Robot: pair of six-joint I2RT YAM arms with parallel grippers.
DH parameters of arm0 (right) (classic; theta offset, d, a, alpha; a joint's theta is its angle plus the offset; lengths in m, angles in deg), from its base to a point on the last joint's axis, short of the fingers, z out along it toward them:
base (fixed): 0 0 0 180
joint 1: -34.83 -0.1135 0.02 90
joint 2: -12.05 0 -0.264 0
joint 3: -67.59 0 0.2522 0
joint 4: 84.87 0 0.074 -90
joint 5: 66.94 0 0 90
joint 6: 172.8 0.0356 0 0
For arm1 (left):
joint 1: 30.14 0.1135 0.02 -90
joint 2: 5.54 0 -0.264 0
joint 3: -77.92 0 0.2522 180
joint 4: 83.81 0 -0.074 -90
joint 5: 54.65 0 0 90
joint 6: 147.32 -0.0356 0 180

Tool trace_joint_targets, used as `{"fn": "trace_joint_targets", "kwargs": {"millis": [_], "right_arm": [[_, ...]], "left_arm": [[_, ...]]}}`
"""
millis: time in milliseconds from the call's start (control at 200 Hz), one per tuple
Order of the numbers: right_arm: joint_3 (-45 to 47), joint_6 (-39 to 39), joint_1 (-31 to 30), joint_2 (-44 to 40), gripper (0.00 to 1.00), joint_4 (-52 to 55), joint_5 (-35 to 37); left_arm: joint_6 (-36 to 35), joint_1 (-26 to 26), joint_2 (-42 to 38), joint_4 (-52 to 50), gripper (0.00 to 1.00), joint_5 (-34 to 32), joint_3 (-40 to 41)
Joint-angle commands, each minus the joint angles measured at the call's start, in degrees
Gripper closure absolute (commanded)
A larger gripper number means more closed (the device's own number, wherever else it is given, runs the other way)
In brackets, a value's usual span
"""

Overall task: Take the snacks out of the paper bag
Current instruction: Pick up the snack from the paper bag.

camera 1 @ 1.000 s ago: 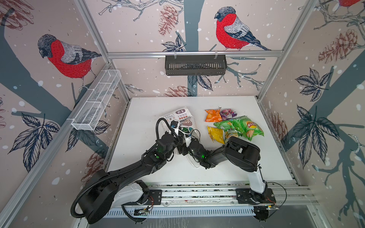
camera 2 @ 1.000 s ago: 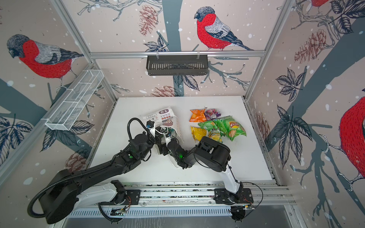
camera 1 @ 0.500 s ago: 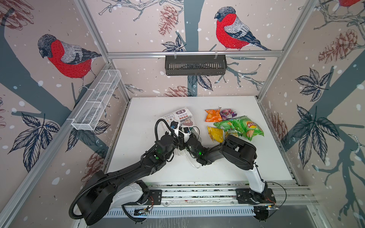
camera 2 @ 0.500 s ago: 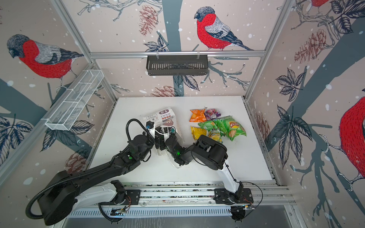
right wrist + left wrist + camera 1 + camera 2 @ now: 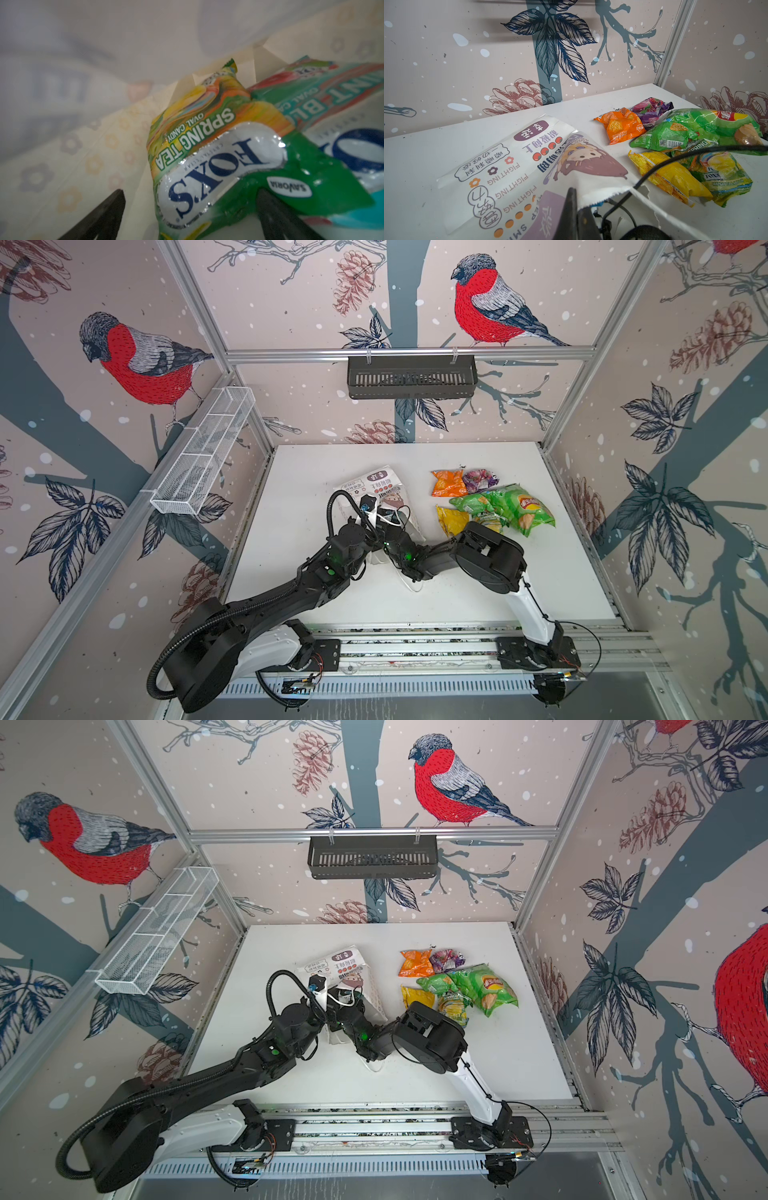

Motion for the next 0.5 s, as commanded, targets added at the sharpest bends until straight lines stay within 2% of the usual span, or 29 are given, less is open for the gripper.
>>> {"fn": "trace_joint_targets", "kwargs": {"millis": [0, 225, 300, 365, 495], "right_arm": [[-1.2, 1.5, 0.0, 1.2, 0.00, 1.4, 0.5], [-3.5, 1.8, 0.0, 2.8, 0.04, -2.3, 2.5], [-5.1, 1.7, 0.0, 3.5, 0.05, -2.7, 2.6], [-6.4, 1.9, 0.0, 4.2, 0.08, -2.3, 3.0], [-7.6, 2.5, 0.2, 5.3, 0.16, -2.6, 2.3]], "left_arm": [[0.3, -0.2, 0.3, 4.0, 1.00, 2.6, -0.4], [0.3, -0.2, 1.8, 3.7, 1.00, 4.3, -1.0], [2.2, -0.1, 2.2, 4.6, 1.00, 5.6, -0.8], [2.6, -0.2, 2.6, 4.8, 1.00, 7.6, -1.1], [2.8, -0.2, 2.5, 5.2, 1.00, 7.0, -0.7]]}}
